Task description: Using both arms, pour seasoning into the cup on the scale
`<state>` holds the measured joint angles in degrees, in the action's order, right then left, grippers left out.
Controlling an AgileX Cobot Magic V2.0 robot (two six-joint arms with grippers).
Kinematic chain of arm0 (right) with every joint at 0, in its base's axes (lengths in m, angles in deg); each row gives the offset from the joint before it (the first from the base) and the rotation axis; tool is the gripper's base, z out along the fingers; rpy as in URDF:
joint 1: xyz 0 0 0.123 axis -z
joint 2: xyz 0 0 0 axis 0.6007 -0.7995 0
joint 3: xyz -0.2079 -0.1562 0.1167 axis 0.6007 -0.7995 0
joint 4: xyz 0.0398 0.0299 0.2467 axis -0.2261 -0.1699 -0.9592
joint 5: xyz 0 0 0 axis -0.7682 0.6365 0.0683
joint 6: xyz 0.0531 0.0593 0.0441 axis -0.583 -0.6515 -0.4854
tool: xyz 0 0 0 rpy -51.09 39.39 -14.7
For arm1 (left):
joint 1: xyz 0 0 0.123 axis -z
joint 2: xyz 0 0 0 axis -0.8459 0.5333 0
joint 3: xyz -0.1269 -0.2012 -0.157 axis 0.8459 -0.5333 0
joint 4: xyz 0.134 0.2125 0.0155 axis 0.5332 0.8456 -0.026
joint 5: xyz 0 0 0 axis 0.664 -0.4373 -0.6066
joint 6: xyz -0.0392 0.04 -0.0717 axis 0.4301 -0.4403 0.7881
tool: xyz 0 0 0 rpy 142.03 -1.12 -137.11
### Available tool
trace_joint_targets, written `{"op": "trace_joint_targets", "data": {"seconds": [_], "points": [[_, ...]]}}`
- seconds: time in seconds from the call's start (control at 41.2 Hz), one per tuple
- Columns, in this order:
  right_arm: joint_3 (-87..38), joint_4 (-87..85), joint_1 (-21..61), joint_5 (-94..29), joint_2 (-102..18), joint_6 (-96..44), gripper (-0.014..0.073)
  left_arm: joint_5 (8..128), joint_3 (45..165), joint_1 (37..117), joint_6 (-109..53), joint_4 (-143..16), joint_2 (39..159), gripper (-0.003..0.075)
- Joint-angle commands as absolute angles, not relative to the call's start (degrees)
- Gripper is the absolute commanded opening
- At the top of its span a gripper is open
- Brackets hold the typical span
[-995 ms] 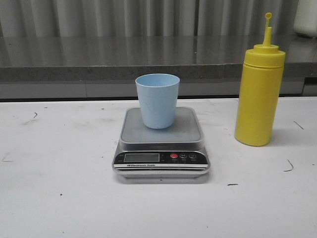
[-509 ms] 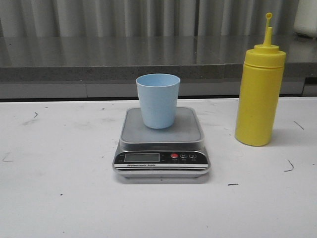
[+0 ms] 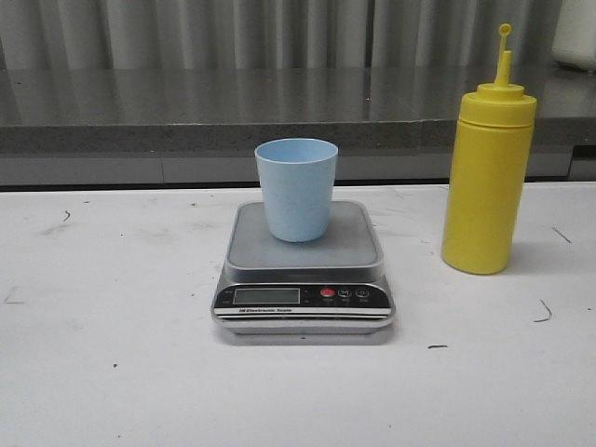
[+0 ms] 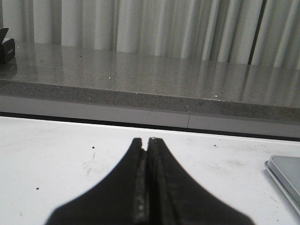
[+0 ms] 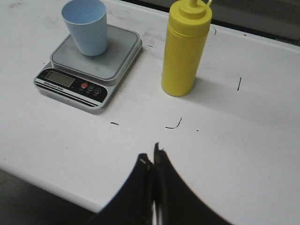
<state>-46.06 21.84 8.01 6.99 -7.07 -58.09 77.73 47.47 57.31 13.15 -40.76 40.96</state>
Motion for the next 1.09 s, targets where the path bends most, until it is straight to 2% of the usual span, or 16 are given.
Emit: {"op": "trace_joint_targets", "data": {"seconds": [0.0,0.073,0.485,0.776,1.068], "points": [[-45.3,22.8,8.3,3.1,-6.9,-57.6,-0.0068,82.4,46.0,57.2,13.3,-41.4,39.9,-0.0020],[-47.6,22.9,10.9,1.2,-5.0,-57.6,-0.0068,82.4,46.0,57.2,13.3,-41.4,39.9,-0.0020],[-73.8,22.8,29.6,-28.6,13.8,-57.6,-0.0068,82.4,46.0,57.2,13.3,-41.4,39.9,-0.0020],[-86.4,22.8,36.1,-47.8,17.9,-57.6,-0.0068,82.4,46.0,57.2,13.3,-41.4,40.0,-0.0020],[-86.2,22.8,36.2,-47.7,17.9,-57.6,-0.0068,82.3,46.0,57.2,13.3,-41.4,40.0,-0.0020]]}}
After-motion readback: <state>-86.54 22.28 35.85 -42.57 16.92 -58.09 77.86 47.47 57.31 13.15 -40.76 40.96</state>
